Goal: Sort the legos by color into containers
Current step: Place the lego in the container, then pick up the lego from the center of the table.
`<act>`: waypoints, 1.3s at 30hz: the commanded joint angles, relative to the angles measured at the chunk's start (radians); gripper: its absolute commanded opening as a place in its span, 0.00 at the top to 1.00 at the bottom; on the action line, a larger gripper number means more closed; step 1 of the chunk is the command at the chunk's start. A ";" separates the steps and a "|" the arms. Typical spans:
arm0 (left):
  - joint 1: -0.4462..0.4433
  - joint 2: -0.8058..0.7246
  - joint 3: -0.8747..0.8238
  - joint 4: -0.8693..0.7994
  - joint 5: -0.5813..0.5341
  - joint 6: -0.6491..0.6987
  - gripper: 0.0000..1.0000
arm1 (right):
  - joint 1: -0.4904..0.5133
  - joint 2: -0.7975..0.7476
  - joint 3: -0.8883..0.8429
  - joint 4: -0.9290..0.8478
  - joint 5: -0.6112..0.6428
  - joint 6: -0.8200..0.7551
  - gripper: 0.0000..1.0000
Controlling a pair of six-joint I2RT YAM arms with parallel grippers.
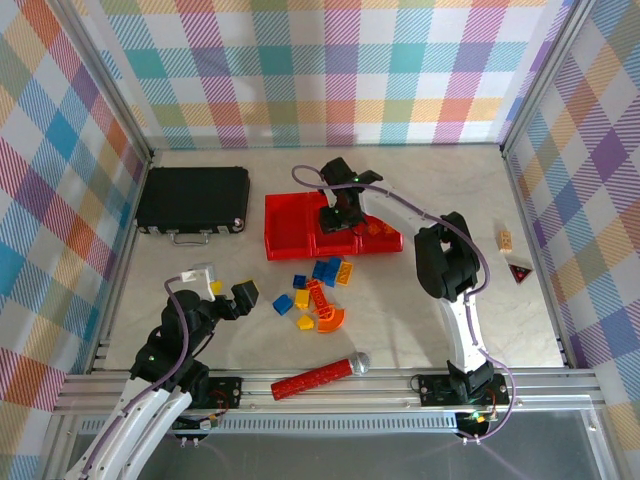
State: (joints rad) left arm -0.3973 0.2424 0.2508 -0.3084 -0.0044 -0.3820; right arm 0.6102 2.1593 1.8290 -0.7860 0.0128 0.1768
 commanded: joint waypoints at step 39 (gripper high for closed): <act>-0.009 -0.010 -0.010 0.050 0.028 -0.006 0.00 | 0.092 -0.423 -0.554 0.059 0.065 0.428 0.56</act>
State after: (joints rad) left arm -0.3973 0.2420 0.2508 -0.2855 0.0101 -0.3820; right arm 0.6823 1.7016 1.2766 -0.7368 0.0650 0.5732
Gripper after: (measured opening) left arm 0.997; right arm 0.439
